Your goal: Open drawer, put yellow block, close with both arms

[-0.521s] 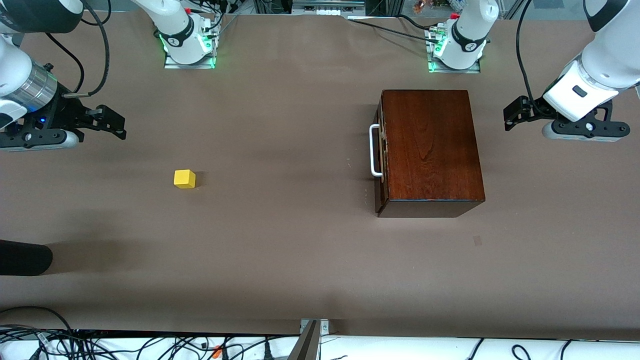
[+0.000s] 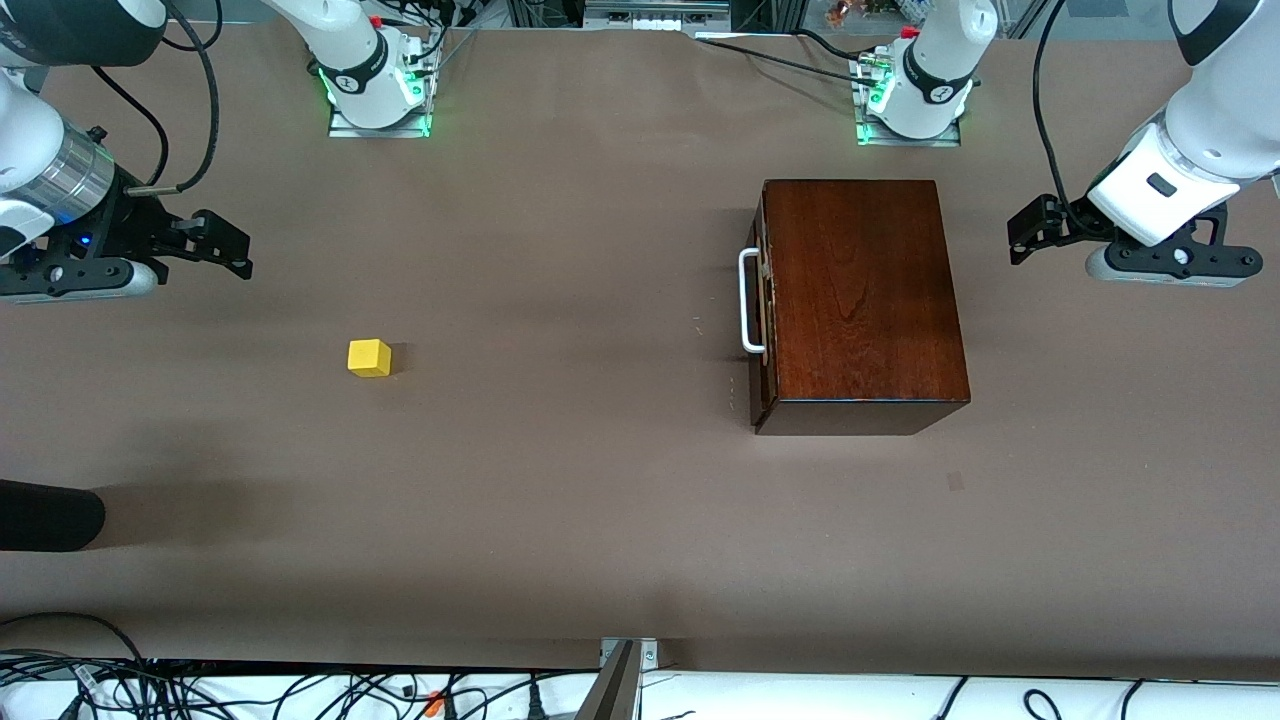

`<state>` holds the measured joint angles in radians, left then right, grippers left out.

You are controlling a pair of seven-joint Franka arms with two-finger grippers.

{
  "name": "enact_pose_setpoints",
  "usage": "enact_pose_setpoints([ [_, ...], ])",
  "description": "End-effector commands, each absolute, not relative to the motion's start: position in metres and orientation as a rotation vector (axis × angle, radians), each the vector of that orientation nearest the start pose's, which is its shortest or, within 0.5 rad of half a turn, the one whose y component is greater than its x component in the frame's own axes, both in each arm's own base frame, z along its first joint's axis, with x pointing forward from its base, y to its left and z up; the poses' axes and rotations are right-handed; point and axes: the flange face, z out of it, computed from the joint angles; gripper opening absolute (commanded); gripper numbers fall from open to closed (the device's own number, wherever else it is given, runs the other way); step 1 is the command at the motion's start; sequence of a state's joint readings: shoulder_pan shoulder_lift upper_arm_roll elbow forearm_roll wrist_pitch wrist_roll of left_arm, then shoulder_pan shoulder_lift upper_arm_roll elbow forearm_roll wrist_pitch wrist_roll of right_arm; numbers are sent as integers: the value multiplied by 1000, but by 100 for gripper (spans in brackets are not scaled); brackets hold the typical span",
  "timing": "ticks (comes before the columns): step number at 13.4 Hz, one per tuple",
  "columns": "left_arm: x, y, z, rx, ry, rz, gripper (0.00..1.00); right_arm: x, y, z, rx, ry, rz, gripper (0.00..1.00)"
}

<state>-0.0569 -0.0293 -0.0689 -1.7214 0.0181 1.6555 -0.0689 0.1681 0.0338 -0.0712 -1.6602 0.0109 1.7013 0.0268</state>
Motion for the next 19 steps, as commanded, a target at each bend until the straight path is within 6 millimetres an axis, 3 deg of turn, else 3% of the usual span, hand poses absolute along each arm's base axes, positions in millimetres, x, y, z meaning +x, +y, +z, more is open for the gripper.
enact_pose_setpoints([
  [1,548,-86,588,-3138,134,119,100,571,57,576,-3127,-93,-4,100],
  [4,541,-111,587,-3177,195,174,100,571,57,576,-3127,-93,-4,100],
  [7,554,-163,545,-3138,345,281,100,571,56,577,-3129,-91,-9,100],
  [9,565,-218,527,-3150,416,309,100,571,56,577,-3129,-94,-11,100],
  [11,574,-272,500,-3152,344,361,100,571,56,577,-3129,-94,-11,100],
  [14,554,-368,472,-3151,238,299,100,571,56,577,-3129,-94,-11,100],
  [16,552,-388,442,-3117,119,265,100,571,57,577,-3127,-93,-11,100],
  [19,529,-433,387,-2905,244,153,100,571,57,578,-3128,-96,-16,100],
])
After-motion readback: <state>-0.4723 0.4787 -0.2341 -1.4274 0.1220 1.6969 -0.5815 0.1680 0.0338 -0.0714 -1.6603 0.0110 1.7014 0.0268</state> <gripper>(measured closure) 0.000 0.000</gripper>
